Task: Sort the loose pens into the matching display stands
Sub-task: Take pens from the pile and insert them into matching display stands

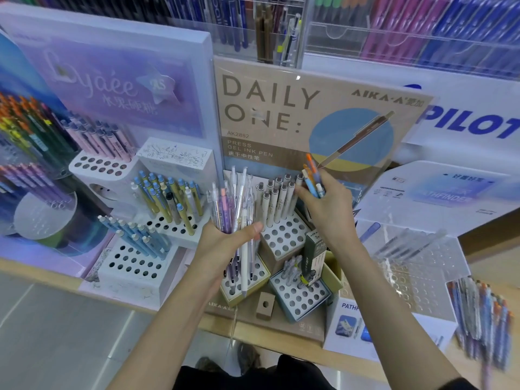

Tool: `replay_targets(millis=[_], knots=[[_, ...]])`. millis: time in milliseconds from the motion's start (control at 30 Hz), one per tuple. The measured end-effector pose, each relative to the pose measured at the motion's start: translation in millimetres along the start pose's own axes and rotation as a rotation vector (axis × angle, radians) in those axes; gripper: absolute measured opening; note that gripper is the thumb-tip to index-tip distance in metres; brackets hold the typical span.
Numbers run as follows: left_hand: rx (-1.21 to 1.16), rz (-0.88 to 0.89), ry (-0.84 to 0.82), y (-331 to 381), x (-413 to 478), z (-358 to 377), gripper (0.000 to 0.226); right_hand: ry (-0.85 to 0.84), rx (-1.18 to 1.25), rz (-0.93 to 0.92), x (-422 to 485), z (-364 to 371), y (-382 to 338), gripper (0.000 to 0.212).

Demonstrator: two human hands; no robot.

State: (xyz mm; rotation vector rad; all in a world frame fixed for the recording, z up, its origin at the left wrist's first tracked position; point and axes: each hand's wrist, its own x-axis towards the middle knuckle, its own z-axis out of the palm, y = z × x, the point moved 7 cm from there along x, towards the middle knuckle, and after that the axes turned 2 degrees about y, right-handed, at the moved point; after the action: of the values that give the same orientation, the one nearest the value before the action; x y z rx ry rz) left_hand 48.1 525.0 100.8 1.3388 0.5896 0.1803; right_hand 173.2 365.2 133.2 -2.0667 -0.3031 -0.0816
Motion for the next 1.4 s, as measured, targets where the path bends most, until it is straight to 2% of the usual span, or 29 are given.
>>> replay_targets(millis=[267,367,467,567,700,800,867,967,1100,1200,1333,1400], knots=[[-0.032,0.022,0.017,3,-8,0,0.032,-0.154,0.067,0.100,3,1,7,0.007],[-0.035,0.015,0.026,3,-10,-2,0.029,-0.214,0.096,0.124,-3,2,10,0.012],[-0.023,0.016,0.042,2,-11,-3,0.027,-0.171,0.111,0.123,-6,-1,9,0.016],[-0.021,0.006,0.057,2,-13,-5,0.021,-0.067,0.186,0.087,-8,-10,2,0.010],[-0.057,-0.001,0.091,3,-15,-12,0.019,-0.003,0.400,0.145,-16,-19,-12,0.020],[-0.076,-0.006,0.116,3,-16,-21,0.023,-0.084,0.739,0.300,-23,-8,-20,0.025],[-0.085,-0.011,0.130,3,-18,-29,0.036,-0.153,0.859,0.365,-32,6,-28,0.029],[-0.096,-0.012,0.133,3,-20,-42,0.048,-0.173,0.817,0.421,-50,29,-37,0.030],[-0.084,-0.031,0.135,3,-22,-69,0.032,-0.139,0.663,0.394,-63,56,-44,0.030],[-0.058,-0.048,0.136,2,-23,-99,0.029,-0.046,0.607,0.384,-71,62,-48,0.030],[-0.049,-0.068,0.128,1,-25,-137,0.025,0.161,0.607,0.318,-87,56,-61,0.028],[-0.048,-0.067,0.116,2,-25,-153,0.027,0.186,0.594,0.295,-96,66,-68,0.031]])
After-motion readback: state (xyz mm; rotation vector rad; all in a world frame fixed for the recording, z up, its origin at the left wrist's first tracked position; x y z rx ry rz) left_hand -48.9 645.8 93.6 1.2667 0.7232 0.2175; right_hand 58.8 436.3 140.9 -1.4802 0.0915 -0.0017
